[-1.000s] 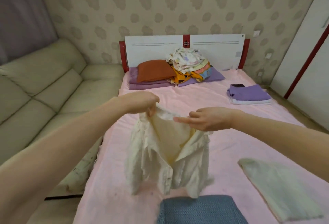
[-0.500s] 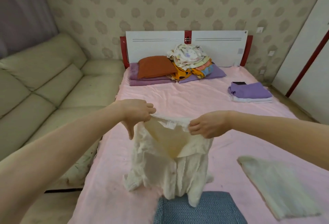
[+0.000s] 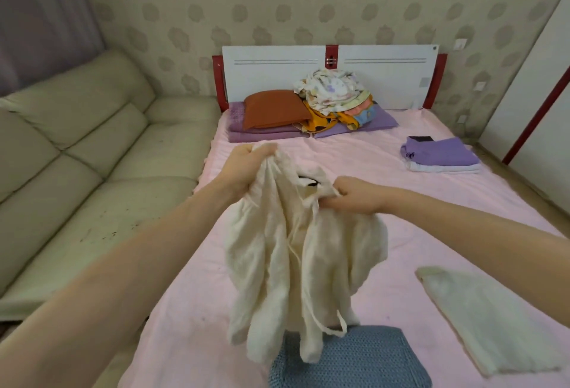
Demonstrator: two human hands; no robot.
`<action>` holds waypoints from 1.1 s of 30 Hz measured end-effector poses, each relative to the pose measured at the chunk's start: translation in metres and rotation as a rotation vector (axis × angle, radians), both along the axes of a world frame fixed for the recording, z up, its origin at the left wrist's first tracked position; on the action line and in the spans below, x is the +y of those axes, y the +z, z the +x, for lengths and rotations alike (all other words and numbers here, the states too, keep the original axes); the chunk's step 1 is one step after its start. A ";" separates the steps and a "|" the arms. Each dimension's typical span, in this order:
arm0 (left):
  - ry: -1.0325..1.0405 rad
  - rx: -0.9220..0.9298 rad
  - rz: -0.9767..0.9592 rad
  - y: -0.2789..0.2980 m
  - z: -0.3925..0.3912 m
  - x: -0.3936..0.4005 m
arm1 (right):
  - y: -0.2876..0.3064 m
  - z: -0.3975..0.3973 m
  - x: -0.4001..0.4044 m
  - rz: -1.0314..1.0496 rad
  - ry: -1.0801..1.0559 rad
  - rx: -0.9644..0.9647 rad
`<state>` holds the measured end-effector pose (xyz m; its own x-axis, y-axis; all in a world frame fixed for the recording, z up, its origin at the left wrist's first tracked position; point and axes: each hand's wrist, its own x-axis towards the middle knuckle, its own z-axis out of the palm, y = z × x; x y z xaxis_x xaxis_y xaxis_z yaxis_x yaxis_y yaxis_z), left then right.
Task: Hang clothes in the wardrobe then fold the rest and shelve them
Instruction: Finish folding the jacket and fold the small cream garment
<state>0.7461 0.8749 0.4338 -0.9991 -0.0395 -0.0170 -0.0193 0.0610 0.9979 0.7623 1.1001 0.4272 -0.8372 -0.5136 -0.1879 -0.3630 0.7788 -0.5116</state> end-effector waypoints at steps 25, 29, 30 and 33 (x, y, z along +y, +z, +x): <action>-0.654 0.630 -1.378 0.039 -0.027 -0.026 | 0.030 -0.027 -0.006 -0.410 -0.233 -0.013; -0.615 0.479 -1.313 0.037 -0.035 -0.033 | 0.027 -0.027 -0.013 -0.418 -0.263 -0.021; -0.599 0.442 -1.276 0.036 -0.036 -0.036 | 0.028 -0.027 -0.015 -0.437 -0.293 -0.048; -0.503 0.362 -1.109 0.029 -0.038 -0.046 | 0.028 -0.033 -0.017 -0.386 -0.334 -0.080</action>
